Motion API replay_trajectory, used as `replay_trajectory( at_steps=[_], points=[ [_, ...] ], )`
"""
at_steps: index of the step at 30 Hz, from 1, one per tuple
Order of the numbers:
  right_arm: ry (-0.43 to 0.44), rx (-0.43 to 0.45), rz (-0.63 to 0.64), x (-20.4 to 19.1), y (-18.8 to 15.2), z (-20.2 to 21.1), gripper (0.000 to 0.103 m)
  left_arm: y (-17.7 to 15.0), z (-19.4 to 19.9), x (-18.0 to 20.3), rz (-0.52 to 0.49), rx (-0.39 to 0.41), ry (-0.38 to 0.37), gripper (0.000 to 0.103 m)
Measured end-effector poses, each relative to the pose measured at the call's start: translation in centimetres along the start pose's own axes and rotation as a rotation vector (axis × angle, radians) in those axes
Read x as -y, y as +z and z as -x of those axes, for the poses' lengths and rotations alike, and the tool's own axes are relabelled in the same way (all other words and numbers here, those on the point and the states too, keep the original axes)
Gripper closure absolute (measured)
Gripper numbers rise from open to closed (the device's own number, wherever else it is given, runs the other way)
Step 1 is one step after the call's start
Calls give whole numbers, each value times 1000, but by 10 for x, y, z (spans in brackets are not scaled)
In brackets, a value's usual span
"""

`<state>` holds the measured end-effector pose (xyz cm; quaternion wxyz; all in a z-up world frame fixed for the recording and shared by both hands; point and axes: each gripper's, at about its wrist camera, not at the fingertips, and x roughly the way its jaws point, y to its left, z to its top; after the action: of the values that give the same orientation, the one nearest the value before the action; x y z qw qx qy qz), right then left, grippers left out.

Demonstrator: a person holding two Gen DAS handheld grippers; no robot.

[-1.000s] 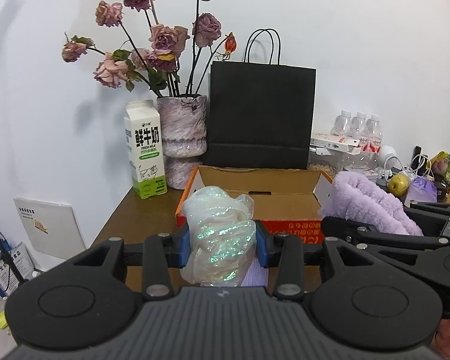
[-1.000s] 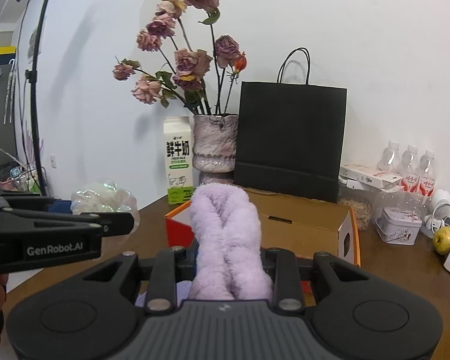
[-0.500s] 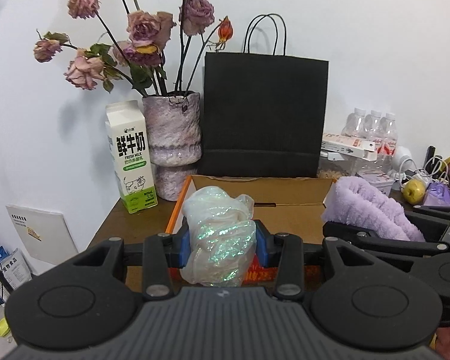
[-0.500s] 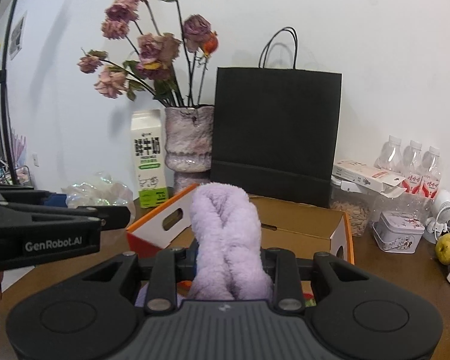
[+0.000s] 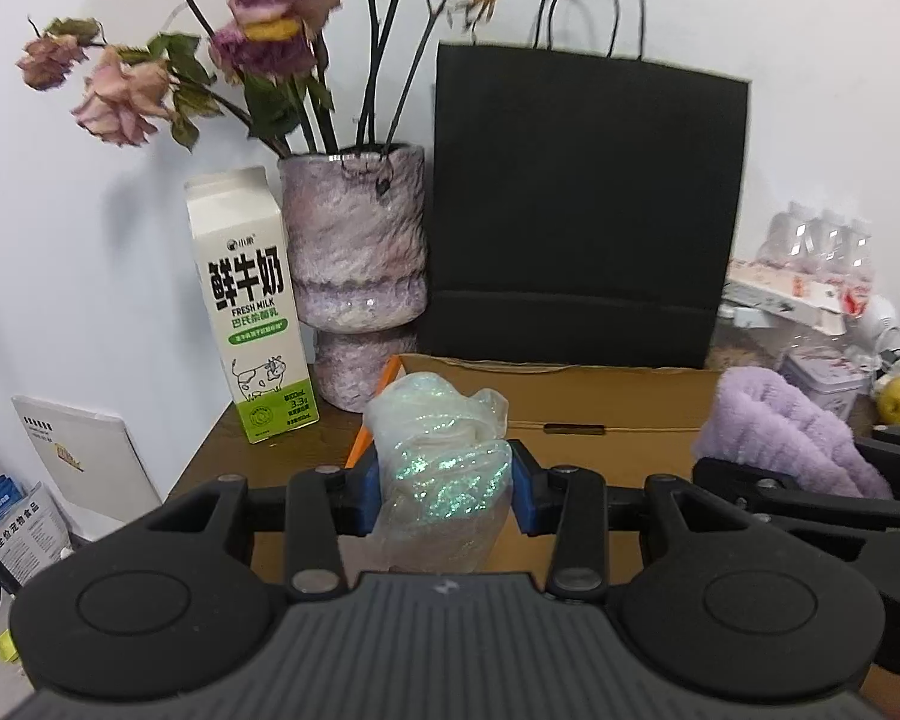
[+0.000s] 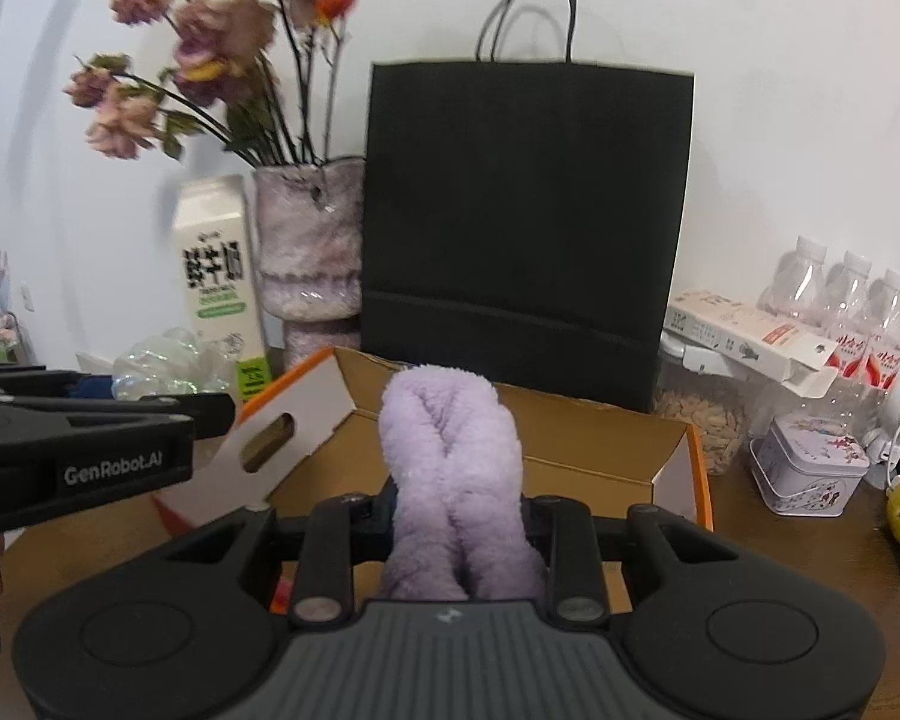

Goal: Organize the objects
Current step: 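Carry the bag and headband with both tools over the red box, then open both tools to drop the bag and headband into the box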

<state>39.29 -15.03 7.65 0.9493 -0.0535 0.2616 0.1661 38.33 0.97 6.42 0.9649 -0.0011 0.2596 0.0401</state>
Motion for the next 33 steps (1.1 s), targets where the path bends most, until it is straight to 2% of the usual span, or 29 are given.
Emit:
replay_trajectory(
  at_steps=[15, 17, 19, 20, 22, 23, 24, 25, 26, 33],
  points=[
    [-56, -172, -20, 14, 2, -87, 75, 2, -89, 9, 4, -155, 55, 61],
    [-56, -201, -23, 16, 0, -95, 74, 0, -95, 11, -7, -170, 54, 60],
    [-53, -224, -28, 17, -3, -101, 70, -2, -99, 15, -24, -177, 55, 55],
    [-49, -230, -29, 18, -4, -102, 67, -3, -99, 16, -30, -177, 58, 53],
    [-47, -235, -28, 18, -6, -103, 59, -4, -99, 16, -32, -170, 46, 38],
    [-45, -236, -29, 19, -6, -103, 48, -4, -98, 16, -29, -166, 44, 31],
    [-42, -234, -31, 19, -7, -102, 32, -4, -97, 15, -25, -157, 42, 16],
    [-44, -229, -31, 19, -7, -100, 25, -3, -95, 14, -21, -146, 38, 3],
    [-48, -220, -30, 18, -8, -98, 17, -3, -92, 13, -17, -130, 34, 0],
    [-49, -181, -38, 15, -5, -83, 13, 3, -76, 9, 7, -98, 29, 0]
  ],
)
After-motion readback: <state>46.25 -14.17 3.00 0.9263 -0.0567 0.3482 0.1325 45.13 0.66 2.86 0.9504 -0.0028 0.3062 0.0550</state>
